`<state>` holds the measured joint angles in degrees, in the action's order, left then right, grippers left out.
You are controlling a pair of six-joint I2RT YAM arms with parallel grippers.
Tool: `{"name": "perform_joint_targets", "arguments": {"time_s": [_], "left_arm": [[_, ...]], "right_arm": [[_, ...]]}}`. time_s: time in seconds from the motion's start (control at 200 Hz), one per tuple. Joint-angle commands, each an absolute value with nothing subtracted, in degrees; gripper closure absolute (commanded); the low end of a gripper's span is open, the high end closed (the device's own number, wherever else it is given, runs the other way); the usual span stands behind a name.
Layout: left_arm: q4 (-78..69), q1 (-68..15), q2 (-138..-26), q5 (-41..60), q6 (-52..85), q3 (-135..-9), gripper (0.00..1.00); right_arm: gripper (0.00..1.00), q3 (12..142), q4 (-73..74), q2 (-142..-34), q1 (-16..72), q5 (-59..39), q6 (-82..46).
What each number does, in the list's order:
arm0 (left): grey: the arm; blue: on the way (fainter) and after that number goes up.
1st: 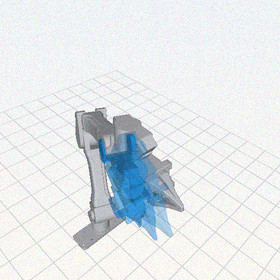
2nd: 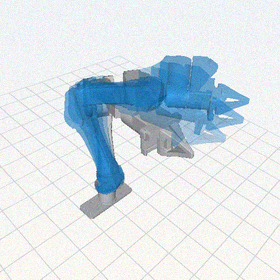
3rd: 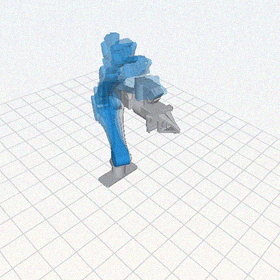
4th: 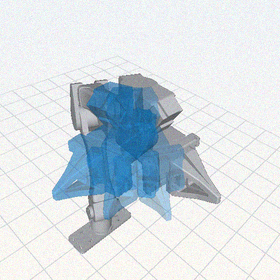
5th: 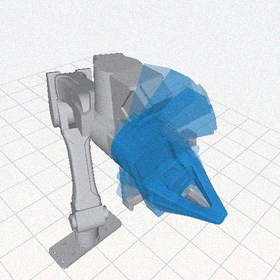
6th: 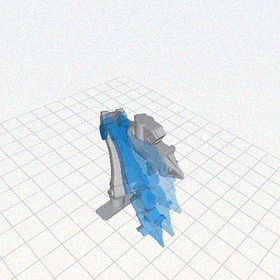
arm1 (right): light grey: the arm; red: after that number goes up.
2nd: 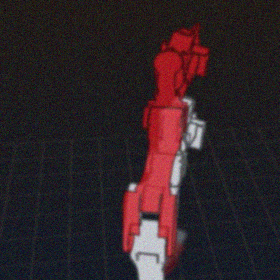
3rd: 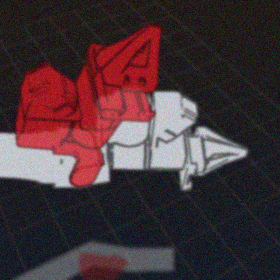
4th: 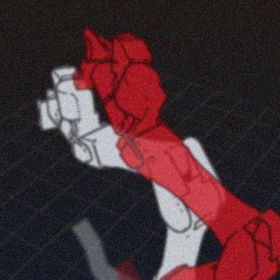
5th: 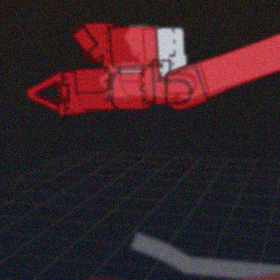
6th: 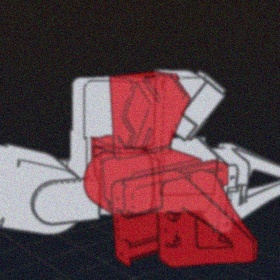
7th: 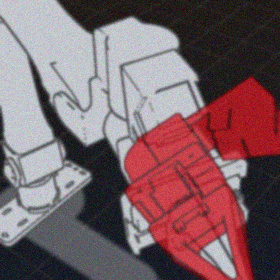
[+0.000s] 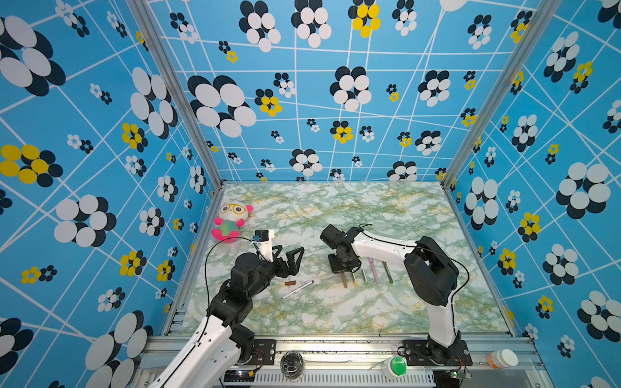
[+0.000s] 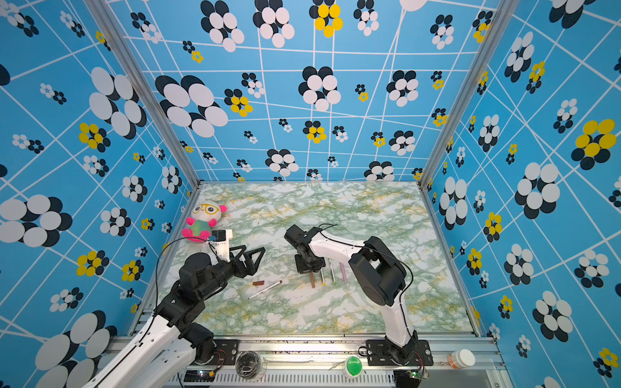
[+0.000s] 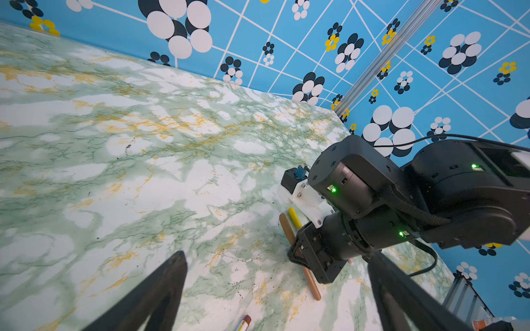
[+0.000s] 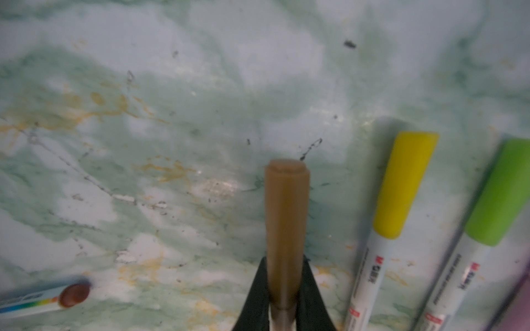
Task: Insert the pens into the pen caps
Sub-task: 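Lower the tan pen beside the yellow marker and open the right gripper, then reach the right gripper to the white rainbow-label pen and grasp it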
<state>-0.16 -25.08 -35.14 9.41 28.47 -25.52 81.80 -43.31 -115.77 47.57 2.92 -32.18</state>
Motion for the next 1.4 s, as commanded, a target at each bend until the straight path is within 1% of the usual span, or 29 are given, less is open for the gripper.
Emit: {"name": "perform_joint_targets", "arguments": {"time_s": [0.0, 0.225, 0.38, 0.55, 0.71, 0.865, 0.925, 0.999, 1.074, 1.189, 1.394], "left_arm": [[0.1, -24.5, -35.0, 9.8, 28.5, -26.4, 0.01], [0.4, -24.4, -35.1, 9.7, 28.5, -26.8, 0.01], [0.8, -24.4, -35.1, 9.7, 28.6, -27.1, 0.01], [1.6, -24.4, -34.8, 9.2, 28.8, -27.7, 0.01], [4.1, -24.1, -33.7, 6.4, 30.1, -28.8, 0.01], [10.4, -23.4, -31.2, 1.7, 32.0, -30.6, 0.01], [13.5, -23.0, -30.2, 0.2, 32.4, -31.4, 0.01], [19.2, -22.6, -29.5, -4.1, 33.4, -33.1, 0.01], [25.4, -22.1, -29.1, -9.2, 34.5, -34.9, 0.01], [30.1, -21.1, -27.7, -14.4, 35.9, -35.9, 0.01], [31.1, -20.6, -24.0, -19.0, 37.6, -35.3, 0.01]], "right_arm": [[0.83, 82.9, -45.0, -116.6, 47.7, 4.0, -33.0], [0.77, 82.9, -45.1, -116.3, 47.7, 4.2, -33.0], [0.75, 83.3, -45.4, -115.4, 47.7, 4.1, -32.9], [0.72, 83.2, -43.8, -110.4, 47.9, 2.3, -31.0], [0.68, 83.6, -41.7, -104.9, 49.3, 0.4, -25.4], [0.62, 83.1, -39.1, -103.0, 51.8, -2.4, -16.0], [0.58, 82.9, -38.1, -103.2, 52.9, -3.8, -12.3], [0.53, 83.1, -36.7, -104.1, 54.2, -5.3, -8.1], [0.5, 84.4, -35.7, -105.7, 55.6, -6.0, -4.4], [0.48, 87.9, -35.6, -109.1, 58.2, -6.7, 1.1], [0.46, 93.8, -36.1, -115.5, 62.5, -7.5, 7.9]]}}
